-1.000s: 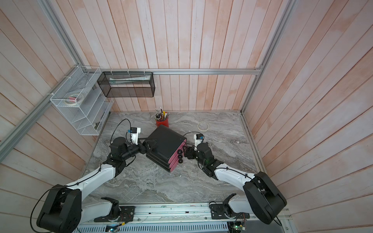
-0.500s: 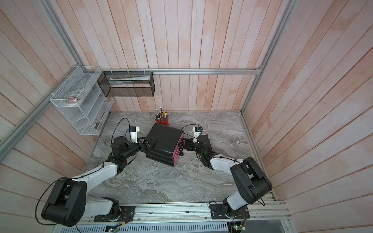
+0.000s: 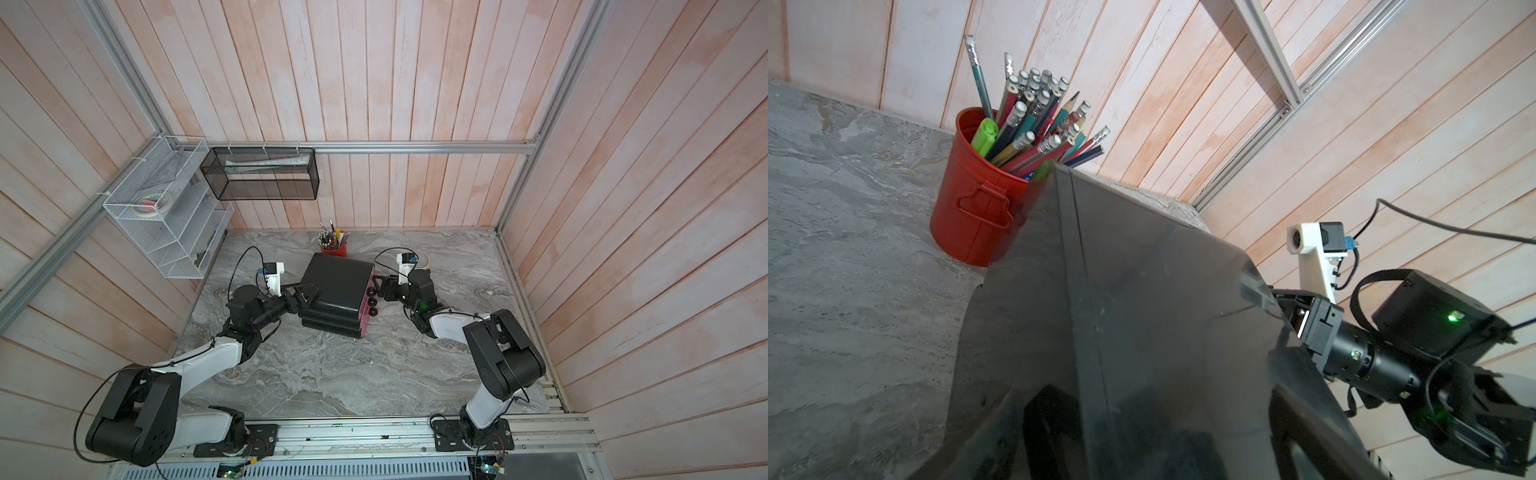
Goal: Take the sponge out of the drawer
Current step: Adjust the storage box at the center of the board.
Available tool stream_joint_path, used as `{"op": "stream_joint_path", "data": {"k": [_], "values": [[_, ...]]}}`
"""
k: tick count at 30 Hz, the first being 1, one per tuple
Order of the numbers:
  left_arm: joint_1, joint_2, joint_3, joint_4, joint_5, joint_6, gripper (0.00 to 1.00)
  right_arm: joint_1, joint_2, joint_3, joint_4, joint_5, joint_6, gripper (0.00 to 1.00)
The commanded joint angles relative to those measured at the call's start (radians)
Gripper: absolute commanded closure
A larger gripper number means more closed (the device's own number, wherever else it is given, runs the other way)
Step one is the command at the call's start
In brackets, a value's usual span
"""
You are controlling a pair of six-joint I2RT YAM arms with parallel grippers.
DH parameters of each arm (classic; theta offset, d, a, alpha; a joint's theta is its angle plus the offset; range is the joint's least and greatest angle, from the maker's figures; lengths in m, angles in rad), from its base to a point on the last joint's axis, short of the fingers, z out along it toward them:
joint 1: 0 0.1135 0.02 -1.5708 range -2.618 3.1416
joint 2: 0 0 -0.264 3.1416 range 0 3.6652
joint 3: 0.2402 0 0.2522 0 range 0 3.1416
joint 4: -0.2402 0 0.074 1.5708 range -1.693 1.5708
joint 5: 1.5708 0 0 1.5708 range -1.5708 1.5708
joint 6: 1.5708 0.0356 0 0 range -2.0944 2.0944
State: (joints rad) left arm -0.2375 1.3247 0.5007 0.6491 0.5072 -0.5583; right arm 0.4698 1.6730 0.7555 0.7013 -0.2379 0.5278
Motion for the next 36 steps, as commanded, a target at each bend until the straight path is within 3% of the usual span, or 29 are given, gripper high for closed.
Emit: {"op": "stream_joint_path", "data": {"k": [1,14,29,36], "values": [[-0.034,-0.005,-0.026,0.043,0.105,-0.041,0.06,0.026,0.022,0.069,0.116,-0.115,0.031,0.28],[-0.053,0.006,-0.033,0.052,0.086,-0.038,0.06,0.016,0.093,0.108,0.178,-0.163,0.098,0.30],[-0.013,0.138,0.146,-0.044,0.088,0.057,0.06,0.030,-0.016,-0.051,0.222,-0.104,0.141,0.32],[0.004,0.108,0.122,-0.051,0.067,0.057,0.05,0.030,-0.029,-0.048,0.200,-0.087,0.122,0.33]]}}
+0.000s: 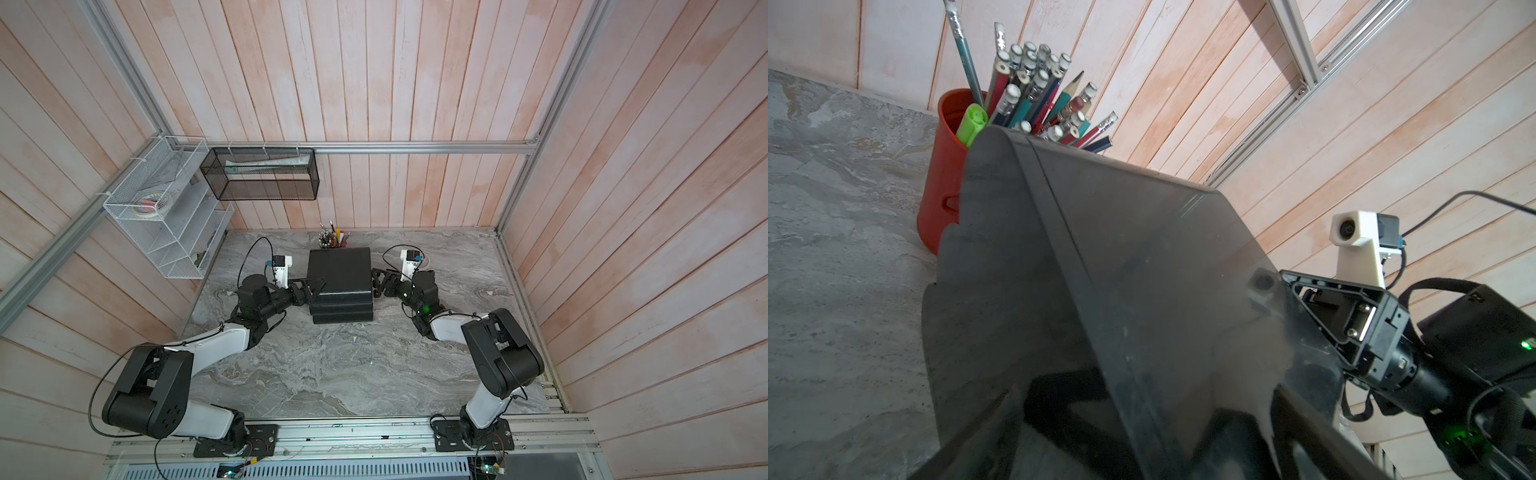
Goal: Take the sponge out of the drawer
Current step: Adjust the storage box at the center of the board, then open the drawer in the storage box.
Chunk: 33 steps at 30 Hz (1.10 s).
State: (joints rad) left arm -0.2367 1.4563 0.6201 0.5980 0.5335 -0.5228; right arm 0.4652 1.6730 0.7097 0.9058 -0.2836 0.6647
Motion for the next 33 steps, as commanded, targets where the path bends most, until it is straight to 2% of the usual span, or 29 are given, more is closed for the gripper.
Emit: {"op": "stream_joint_path", "data": {"k": [1,9,13,16,20,25,29,33], "values": [[0.011,-0.039,-0.003,-0.005,0.037,0.019,0.05,0.035,-0.043,-0.006,-0.010,-0.035,-0.024,0.32],[0.111,-0.218,-0.063,-0.065,0.019,0.025,0.01,-0.031,-0.246,-0.102,-0.059,-0.011,-0.086,0.28],[0.126,-0.285,-0.076,-0.106,0.018,0.032,0.00,-0.058,-0.323,-0.143,-0.082,-0.014,-0.085,0.27],[0.126,-0.327,-0.099,-0.106,0.035,0.018,0.01,-0.072,-0.330,-0.162,-0.070,-0.065,-0.073,0.27],[0.124,-0.392,-0.157,-0.097,0.054,-0.016,0.00,-0.112,-0.267,-0.183,0.026,-0.204,-0.003,0.27],[0.113,-0.462,-0.206,-0.110,0.072,-0.034,0.00,-0.173,-0.111,-0.199,0.317,-0.404,0.179,0.30],[0.086,-0.483,-0.192,-0.137,0.067,-0.023,0.00,-0.179,0.013,-0.145,0.413,-0.464,0.236,0.34],[0.030,-0.452,-0.128,-0.176,0.042,0.017,0.01,-0.178,0.082,-0.100,0.428,-0.461,0.253,0.36]]}}
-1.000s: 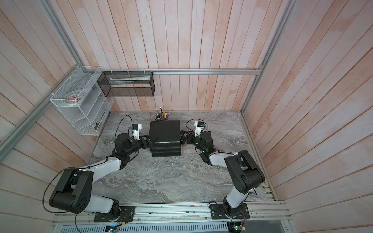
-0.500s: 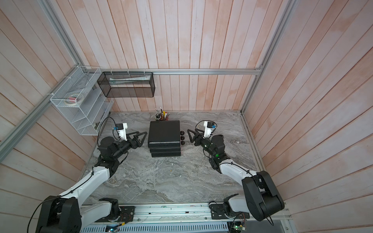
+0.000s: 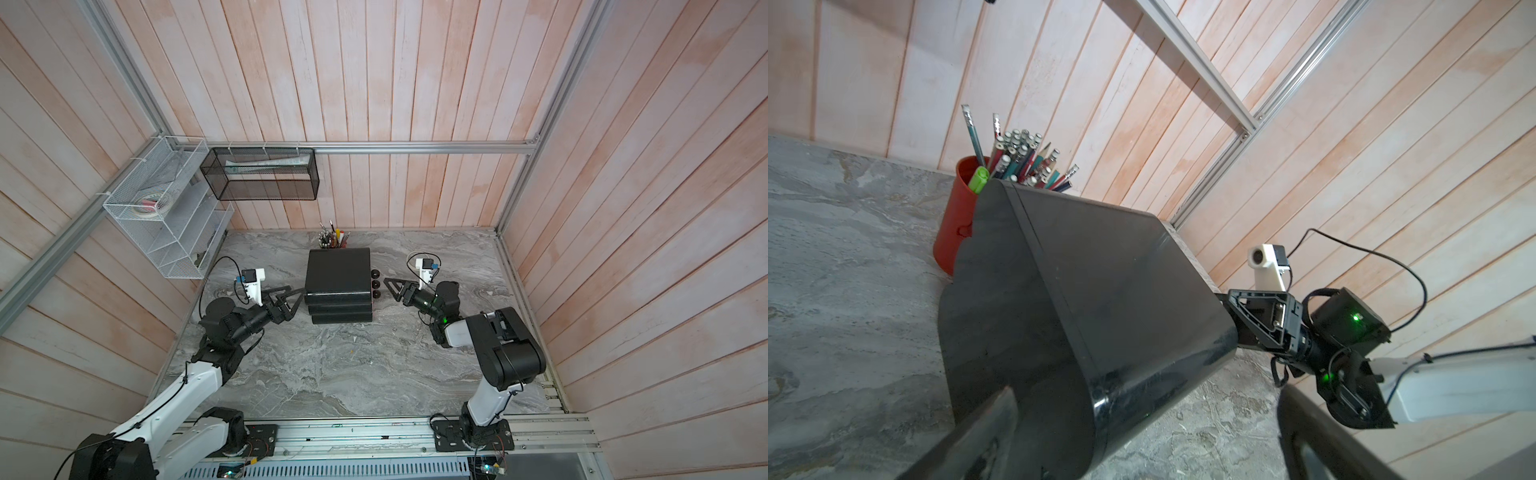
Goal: Take the sponge out of the drawer
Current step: Open the drawer in the storage box.
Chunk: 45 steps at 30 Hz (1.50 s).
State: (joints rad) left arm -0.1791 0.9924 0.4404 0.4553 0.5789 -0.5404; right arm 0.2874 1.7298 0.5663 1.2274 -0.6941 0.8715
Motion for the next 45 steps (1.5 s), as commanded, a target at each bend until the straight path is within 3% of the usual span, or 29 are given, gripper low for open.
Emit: {"op": "stream_joint_path", "data": {"k": [1,13,22,34,45], "values": [[-0.042,0.025,0.071,-0.035,-0.011,0.044,0.01,-0.001,0.034,0.045,0.114,-0.046,0.049,0.36],[-0.133,0.301,0.344,-0.026,-0.003,0.100,0.00,0.005,0.201,0.130,0.264,-0.077,0.165,0.38],[-0.183,0.428,0.411,-0.002,-0.007,0.100,0.00,0.028,0.247,0.161,0.269,-0.082,0.159,0.39],[-0.194,0.492,0.454,-0.030,-0.005,0.110,0.01,0.063,0.269,0.213,0.199,-0.078,0.132,0.44],[-0.195,0.499,0.458,-0.043,-0.013,0.112,0.00,0.074,0.277,0.198,0.198,-0.069,0.126,0.59]]}}
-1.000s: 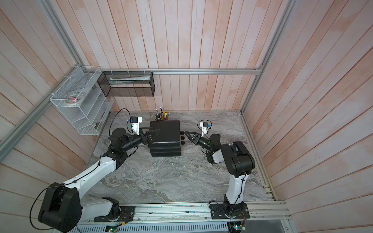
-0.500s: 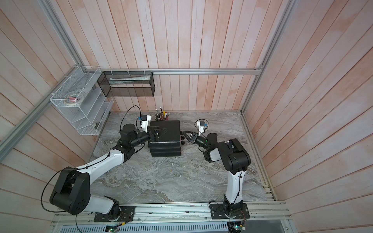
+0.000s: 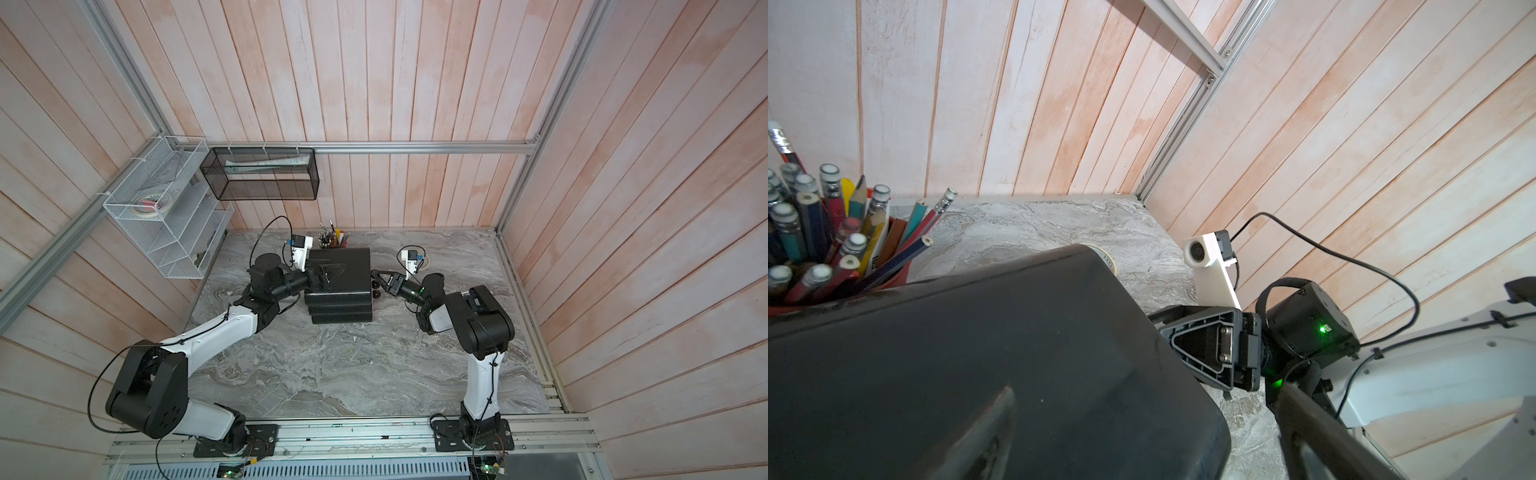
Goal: Take the sponge out of the drawer
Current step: Open the drawer in the storage box.
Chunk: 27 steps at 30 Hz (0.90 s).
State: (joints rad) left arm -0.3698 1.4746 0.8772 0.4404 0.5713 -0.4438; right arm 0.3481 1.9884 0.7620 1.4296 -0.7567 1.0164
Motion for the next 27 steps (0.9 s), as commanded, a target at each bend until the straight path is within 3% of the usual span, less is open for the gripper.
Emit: {"op": "stream_joint_path", "data": {"k": [1,13,27], "values": [[-0.004,0.013,0.019,-0.029,-0.005,0.016,0.00,0.011,0.016,-0.001,-0.007,-0.002,-0.021,0.60],[-0.004,0.003,0.011,-0.036,-0.016,0.019,0.01,-0.034,-0.005,-0.077,0.039,0.030,-0.009,0.72],[-0.004,-0.005,-0.004,-0.040,-0.031,0.032,0.01,-0.150,-0.085,-0.210,0.073,0.036,-0.019,0.75]]}}
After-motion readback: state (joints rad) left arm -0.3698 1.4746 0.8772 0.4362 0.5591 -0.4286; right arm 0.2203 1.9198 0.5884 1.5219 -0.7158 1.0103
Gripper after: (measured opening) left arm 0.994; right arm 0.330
